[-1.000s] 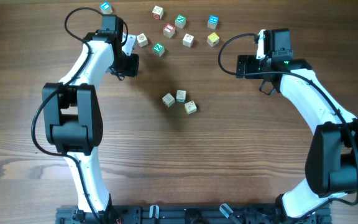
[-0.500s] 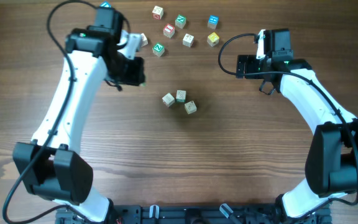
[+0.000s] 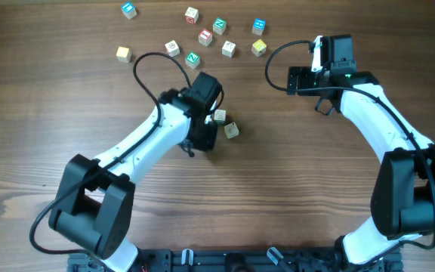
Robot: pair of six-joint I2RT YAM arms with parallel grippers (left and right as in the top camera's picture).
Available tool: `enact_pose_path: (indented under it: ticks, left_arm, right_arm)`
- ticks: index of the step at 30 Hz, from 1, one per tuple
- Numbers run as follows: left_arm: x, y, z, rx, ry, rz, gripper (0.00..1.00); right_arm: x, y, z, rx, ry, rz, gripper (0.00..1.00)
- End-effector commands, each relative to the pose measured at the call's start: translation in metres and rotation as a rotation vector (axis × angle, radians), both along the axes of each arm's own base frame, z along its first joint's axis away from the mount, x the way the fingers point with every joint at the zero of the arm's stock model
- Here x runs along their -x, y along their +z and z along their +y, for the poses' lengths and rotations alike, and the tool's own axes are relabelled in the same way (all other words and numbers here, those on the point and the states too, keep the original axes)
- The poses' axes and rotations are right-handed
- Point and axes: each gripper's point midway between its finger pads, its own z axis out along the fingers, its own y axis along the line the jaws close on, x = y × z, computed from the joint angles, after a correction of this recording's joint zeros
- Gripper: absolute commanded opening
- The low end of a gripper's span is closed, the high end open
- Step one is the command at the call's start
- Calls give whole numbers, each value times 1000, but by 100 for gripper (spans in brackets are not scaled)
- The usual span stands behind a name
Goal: Form a circle
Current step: 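Carry the M block to the ring and set it beside the 1 block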
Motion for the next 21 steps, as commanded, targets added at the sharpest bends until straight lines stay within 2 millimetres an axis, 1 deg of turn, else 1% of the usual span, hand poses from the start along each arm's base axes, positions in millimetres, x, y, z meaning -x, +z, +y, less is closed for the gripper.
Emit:
enact_pose_path:
  ticks: [1, 4, 10, 11, 12, 13, 14, 16, 19, 21]
  left_arm:
    - [-1, -22, 5, 2, 12, -38, 30]
    - [0, -33, 5, 8, -24, -60, 30]
    - [-10, -35, 0, 27, -38, -99, 32]
    - [-11, -35, -1, 28, -38, -102, 36]
    - [-10, -35, 0, 27, -39, -99, 47]
    - [-8, -35, 0, 24, -38, -93, 51]
    - [-6, -36, 2, 19, -35, -82, 52]
    - [0, -37, 5, 7, -36, -59, 50]
    - [1, -37, 5, 5, -36, -55, 44]
    - [2, -37, 5, 6, -35, -50, 41]
  right_arm:
    - [-3, 11, 0, -2, -1, -28, 100]
    - [-3, 12, 0, -2, -1, -29, 100]
    - [-3, 11, 0, -2, -1, -28, 100]
    - [-3, 11, 0, -2, -1, -28, 100]
    - [-3, 11, 0, -2, -1, -28, 100]
    - [-3, 11, 0, -2, -1, -28, 100]
    - [-3, 11, 0, -2, -1, -28, 100]
    - [-3, 11, 0, -2, -1, -28, 100]
    - [-3, 11, 0, -2, -1, -28, 100]
    - [-3, 11, 0, -2, 0, -28, 99]
